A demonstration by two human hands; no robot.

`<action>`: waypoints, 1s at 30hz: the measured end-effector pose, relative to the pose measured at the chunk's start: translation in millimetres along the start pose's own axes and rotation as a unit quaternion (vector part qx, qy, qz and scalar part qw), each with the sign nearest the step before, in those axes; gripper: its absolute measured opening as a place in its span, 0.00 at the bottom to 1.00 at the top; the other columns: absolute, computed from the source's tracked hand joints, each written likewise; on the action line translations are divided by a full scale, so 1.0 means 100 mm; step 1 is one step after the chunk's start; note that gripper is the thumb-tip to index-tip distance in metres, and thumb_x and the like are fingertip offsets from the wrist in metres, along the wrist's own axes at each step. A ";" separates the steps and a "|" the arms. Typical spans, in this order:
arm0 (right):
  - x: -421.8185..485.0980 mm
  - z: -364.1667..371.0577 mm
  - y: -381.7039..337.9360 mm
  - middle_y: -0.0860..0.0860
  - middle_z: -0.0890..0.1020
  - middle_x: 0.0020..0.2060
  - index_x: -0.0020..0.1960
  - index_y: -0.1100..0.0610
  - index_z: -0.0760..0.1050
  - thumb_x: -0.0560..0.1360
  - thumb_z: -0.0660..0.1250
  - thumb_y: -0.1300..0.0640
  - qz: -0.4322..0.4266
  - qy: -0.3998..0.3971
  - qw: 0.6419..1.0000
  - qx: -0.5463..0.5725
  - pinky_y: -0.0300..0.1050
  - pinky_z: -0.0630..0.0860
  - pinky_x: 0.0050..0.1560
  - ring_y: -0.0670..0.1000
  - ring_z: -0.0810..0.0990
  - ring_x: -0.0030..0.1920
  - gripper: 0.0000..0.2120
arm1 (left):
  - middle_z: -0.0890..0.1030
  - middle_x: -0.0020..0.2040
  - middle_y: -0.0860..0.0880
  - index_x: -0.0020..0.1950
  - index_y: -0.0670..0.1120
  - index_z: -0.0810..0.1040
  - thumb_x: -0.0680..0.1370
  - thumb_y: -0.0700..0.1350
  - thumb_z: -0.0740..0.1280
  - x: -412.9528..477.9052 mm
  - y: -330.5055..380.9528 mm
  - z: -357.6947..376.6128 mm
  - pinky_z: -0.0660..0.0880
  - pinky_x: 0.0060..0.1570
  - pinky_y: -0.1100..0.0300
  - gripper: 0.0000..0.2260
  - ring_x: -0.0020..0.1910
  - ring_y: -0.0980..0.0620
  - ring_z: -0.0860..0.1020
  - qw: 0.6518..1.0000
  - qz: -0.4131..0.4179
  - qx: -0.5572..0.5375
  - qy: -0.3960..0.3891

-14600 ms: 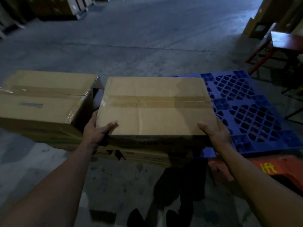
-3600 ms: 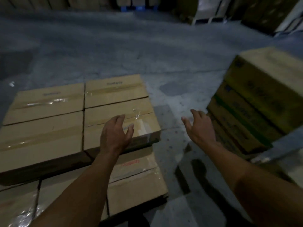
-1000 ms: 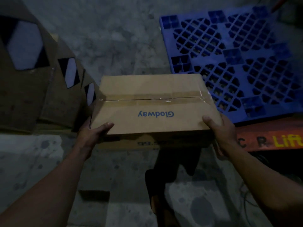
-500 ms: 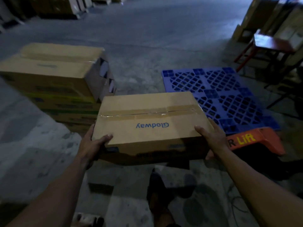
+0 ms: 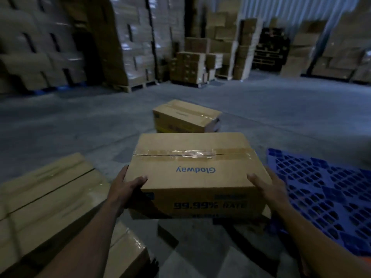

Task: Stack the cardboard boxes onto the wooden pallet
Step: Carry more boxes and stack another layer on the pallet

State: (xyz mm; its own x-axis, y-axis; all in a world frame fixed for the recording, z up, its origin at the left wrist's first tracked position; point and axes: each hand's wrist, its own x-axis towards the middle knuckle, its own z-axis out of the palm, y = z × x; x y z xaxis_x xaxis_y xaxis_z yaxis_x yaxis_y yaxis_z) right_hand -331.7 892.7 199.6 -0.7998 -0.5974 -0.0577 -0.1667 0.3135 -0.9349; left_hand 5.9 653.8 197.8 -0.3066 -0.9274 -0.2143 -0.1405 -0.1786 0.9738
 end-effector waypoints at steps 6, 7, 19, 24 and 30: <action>-0.70 0.74 -0.29 0.48 0.79 0.62 0.70 0.42 0.72 0.65 0.72 0.29 -0.069 -0.092 0.993 -0.025 0.62 0.75 0.63 0.55 0.78 0.62 0.37 | 0.69 0.73 0.42 0.79 0.52 0.62 0.75 0.44 0.75 -1.13 -0.20 -1.18 0.74 0.55 0.51 0.36 0.66 0.40 0.72 0.991 0.001 0.004 0.132; -0.90 0.87 -0.38 0.49 0.78 0.63 0.71 0.45 0.71 0.68 0.73 0.33 -0.071 -0.104 0.992 -0.029 0.61 0.74 0.63 0.55 0.77 0.63 0.36 | 0.67 0.75 0.43 0.80 0.53 0.61 0.74 0.45 0.75 -1.29 -0.29 -1.37 0.73 0.61 0.48 0.37 0.69 0.39 0.70 0.990 -0.005 -0.004 0.139; -2.63 2.91 -0.47 0.46 0.82 0.50 0.60 0.47 0.78 0.71 0.76 0.44 -0.087 -0.282 0.955 -0.022 0.49 0.78 0.53 0.53 0.81 0.54 0.20 | 0.77 0.65 0.47 0.73 0.59 0.69 0.70 0.49 0.77 -3.04 -1.44 -3.65 0.76 0.50 0.43 0.33 0.59 0.42 0.76 0.951 -0.116 -0.085 0.272; -3.34 3.85 -0.40 0.48 0.81 0.53 0.64 0.50 0.77 0.73 0.75 0.48 -0.075 -0.342 0.935 -0.048 0.39 0.74 0.43 0.46 0.79 0.50 0.21 | 0.82 0.59 0.46 0.68 0.61 0.74 0.60 0.53 0.83 -3.37 -1.89 -4.68 0.81 0.38 0.41 0.37 0.56 0.38 0.79 0.936 -0.178 -0.108 0.284; -3.87 4.77 0.02 0.45 0.84 0.52 0.61 0.51 0.79 0.72 0.77 0.52 -0.040 -0.395 0.915 -0.078 0.46 0.79 0.54 0.49 0.82 0.54 0.19 | 0.84 0.56 0.48 0.66 0.56 0.76 0.67 0.43 0.80 -3.49 -2.57 -5.44 0.79 0.51 0.39 0.30 0.57 0.41 0.81 0.922 -0.193 -0.114 0.316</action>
State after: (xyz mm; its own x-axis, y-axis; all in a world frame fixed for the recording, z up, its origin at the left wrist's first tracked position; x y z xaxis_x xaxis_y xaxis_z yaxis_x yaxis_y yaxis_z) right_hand 252.8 772.5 53.0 -0.1260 -0.9504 -0.2845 -0.3363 0.3108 -0.8890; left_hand 661.6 844.6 63.2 0.3451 -0.7738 -0.5313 0.0984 -0.5331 0.8403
